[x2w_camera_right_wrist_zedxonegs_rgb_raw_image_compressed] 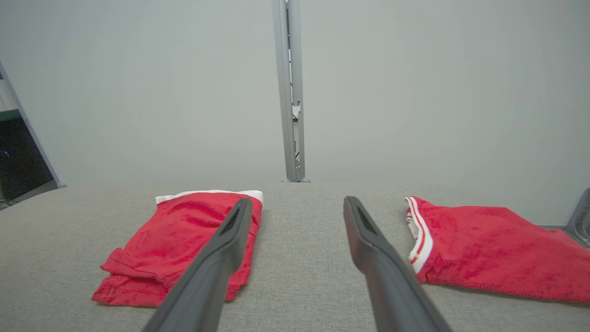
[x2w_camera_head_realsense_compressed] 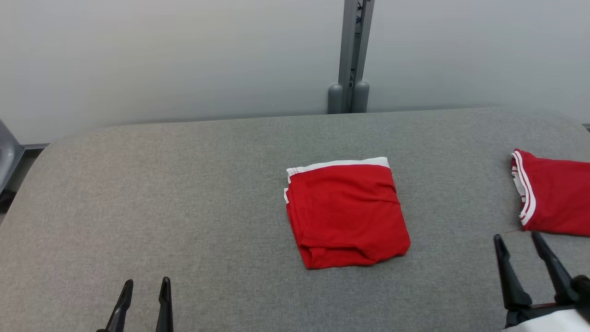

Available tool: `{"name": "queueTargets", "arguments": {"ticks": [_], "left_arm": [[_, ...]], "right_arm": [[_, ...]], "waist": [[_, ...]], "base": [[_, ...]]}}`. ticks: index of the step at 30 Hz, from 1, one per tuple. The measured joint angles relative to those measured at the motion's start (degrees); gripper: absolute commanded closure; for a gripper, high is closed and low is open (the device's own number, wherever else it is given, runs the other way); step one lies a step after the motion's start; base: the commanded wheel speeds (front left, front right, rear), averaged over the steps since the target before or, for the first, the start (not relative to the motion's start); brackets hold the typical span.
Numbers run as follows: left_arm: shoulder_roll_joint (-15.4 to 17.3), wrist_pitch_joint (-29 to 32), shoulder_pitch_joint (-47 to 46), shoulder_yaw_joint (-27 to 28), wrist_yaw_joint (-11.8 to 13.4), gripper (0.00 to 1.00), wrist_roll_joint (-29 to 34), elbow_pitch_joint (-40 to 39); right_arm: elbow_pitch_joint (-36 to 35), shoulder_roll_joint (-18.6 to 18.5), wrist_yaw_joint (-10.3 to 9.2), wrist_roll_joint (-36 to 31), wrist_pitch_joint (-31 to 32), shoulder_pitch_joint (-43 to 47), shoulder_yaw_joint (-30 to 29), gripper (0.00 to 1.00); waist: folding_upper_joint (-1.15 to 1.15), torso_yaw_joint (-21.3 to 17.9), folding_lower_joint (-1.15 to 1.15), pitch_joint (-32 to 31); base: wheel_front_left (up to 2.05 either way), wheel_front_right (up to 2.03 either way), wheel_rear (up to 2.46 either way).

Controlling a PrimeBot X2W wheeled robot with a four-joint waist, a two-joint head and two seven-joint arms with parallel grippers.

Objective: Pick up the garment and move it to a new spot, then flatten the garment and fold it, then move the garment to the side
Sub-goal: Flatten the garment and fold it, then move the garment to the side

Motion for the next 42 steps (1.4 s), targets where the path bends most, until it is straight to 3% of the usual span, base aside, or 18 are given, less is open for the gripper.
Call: {"name": "queueTargets", "arguments": {"ticks": [4, 10, 22, 27, 32, 33, 34, 38, 42], "left_arm": [[-0.05, 0.00, 0.82, 0.90, -0.48, 0.00, 0.00, 1.22], [-0.07, 0.00, 1.23, 1.10, -0.42, 0.00, -0.10, 2.20], [-0.05, 0.00, 1.24, 0.44, 0.07, 0.00, -0.10, 2.12], [-0.05, 0.00, 1.24, -0.04, 0.31, 0.00, -0.10, 1.36], [-0.04, 0.00, -0.03, -1.00, 0.20, 0.00, 0.10, 0.36], [-0.03, 0.00, -2.30, -1.94, -0.29, 0.00, 0.43, 0.18], [-0.05, 0.01, -3.45, -2.49, -0.65, 0.00, 0.43, 0.18], [-0.07, 0.00, -7.21, -4.60, -1.74, 0.00, 0.66, 1.00], [-0.03, 0.00, -8.58, -5.13, -1.75, 0.00, 0.37, 1.89]], "right_arm": [[-0.93, 3.05, -0.01, -3.41, -0.07, 2.36, -4.68, 0.00], [0.84, 6.15, -0.01, -5.89, -0.07, 2.80, -6.61, 0.00], [2.66, 6.55, -0.01, -6.84, -0.07, 0.94, -6.20, 0.00], [4.16, 6.83, -0.02, 0.15, 0.02, -1.59, -4.30, 0.00], [4.52, 3.98, -0.02, 9.35, 14.39, -11.49, -0.33, 0.00], [6.31, 3.75, -0.02, 11.33, 21.78, -16.49, 0.12, 0.00], [7.30, 3.91, -0.02, 12.59, 24.93, -18.77, 0.48, 0.00], [13.93, 3.90, -0.02, 12.00, 33.81, -26.66, 1.25, 0.00], [21.45, 3.75, -0.02, 7.82, 36.17, -30.93, 0.02, 0.00]], "waist": [[0.00, -1.55, 0.00, -0.90], [0.00, -2.70, 0.00, -1.35], [0.00, -1.50, 0.00, -1.09], [0.00, -0.57, 0.00, -0.35], [0.00, 0.25, 0.00, 2.39], [0.00, 0.80, 0.00, 4.33], [0.00, 1.17, 0.00, 5.38], [0.00, 3.59, 0.00, 9.32], [0.00, 7.19, 0.00, 11.87]], "base": [[0.00, 0.00, 0.00], [0.00, 0.00, 0.00], [0.00, 0.00, 0.00], [0.00, 0.00, 0.00], [0.00, 0.00, 0.00], [0.00, 0.00, 0.00], [0.00, 0.00, 0.00], [0.00, 0.00, 0.00], [0.00, 0.00, 0.00]]}}
